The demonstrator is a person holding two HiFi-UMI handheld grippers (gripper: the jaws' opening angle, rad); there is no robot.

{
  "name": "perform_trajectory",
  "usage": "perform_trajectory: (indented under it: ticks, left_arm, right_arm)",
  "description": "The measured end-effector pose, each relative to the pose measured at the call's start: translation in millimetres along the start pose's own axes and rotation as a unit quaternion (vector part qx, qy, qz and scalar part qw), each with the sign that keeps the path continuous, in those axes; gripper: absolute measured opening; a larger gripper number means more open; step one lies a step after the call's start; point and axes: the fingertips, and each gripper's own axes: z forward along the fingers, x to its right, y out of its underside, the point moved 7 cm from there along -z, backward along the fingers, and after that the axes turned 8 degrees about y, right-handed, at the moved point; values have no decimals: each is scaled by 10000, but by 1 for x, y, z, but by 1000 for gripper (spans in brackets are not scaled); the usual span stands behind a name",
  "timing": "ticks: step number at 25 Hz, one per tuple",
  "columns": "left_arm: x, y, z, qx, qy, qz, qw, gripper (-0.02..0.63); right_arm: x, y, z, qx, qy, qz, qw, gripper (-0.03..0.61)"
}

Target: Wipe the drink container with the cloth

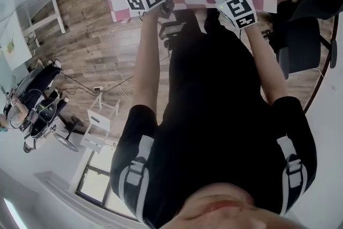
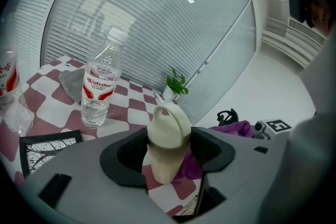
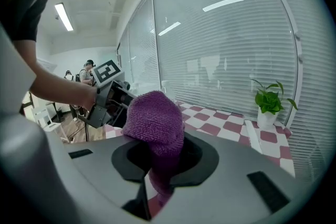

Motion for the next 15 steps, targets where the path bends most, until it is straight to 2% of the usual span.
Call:
perform_trajectory:
  ticks: [7,15]
  left_arm:
    - [-3,0,-7,-67,92,-18,9999,276]
    - [-2,5,-6,-182,150,30,9997,276]
  right_arm:
    - [-9,8,32,-245,-102,26,9996,84]
    - [-21,19,44,-515,-356,-85,9980,155]
